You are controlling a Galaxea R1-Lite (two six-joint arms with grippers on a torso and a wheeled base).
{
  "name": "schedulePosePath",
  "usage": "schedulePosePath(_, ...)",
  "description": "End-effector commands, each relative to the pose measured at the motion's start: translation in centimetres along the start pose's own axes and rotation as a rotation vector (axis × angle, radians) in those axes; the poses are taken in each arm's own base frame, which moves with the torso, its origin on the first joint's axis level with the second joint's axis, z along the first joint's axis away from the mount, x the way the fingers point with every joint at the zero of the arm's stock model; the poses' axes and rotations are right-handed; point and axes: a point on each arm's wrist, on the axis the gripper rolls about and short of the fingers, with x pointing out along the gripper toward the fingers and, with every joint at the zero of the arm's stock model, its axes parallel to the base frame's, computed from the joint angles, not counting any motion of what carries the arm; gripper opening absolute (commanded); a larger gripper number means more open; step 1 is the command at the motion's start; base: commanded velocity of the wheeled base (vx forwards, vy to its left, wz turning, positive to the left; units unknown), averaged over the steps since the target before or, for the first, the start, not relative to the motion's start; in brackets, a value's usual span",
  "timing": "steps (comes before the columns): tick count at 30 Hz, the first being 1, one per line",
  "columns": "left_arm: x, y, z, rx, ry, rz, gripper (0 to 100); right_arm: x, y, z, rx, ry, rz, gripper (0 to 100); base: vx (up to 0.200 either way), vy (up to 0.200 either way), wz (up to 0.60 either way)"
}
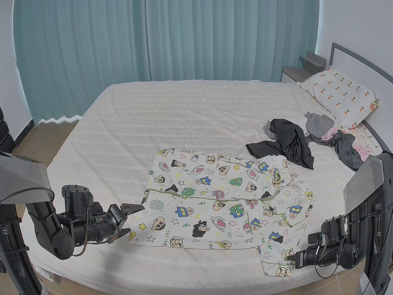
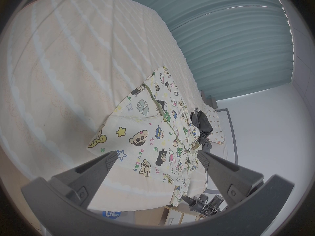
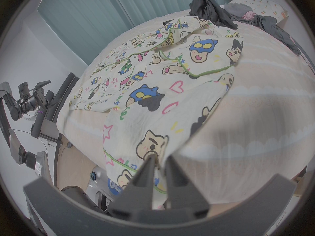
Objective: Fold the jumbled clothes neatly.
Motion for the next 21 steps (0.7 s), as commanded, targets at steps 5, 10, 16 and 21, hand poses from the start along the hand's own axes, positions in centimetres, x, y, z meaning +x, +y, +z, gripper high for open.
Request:
schedulePosePath(5,0.0,0.0,0.0,0.002,-0.002,0.003,100,-1.8,-0.3,0.2,0.041,0.016,0.035,0,0.0,0.0,0.0)
schedulePosePath(10,-0.1,0.1,-0.1,0.002,0.001,0.006,100,-2.6,-0.8,0.3,0.03,0.018,0.024,0,0.0,0.0,0.0)
schedulePosePath(16,-0.1,0.5,-0.4,0.037,0.011,0.02,100,-2.9,-1.6,-0.3,-0.006,0.064,0.0,0,0.0,0.0,0.0)
schedulePosePath(21,0.0,1.1,-0.9,0.092,0.03,0.044,100,-3.2,-2.1,-0.8,-0.026,0.107,-0.012,0,0.0,0.0,0.0)
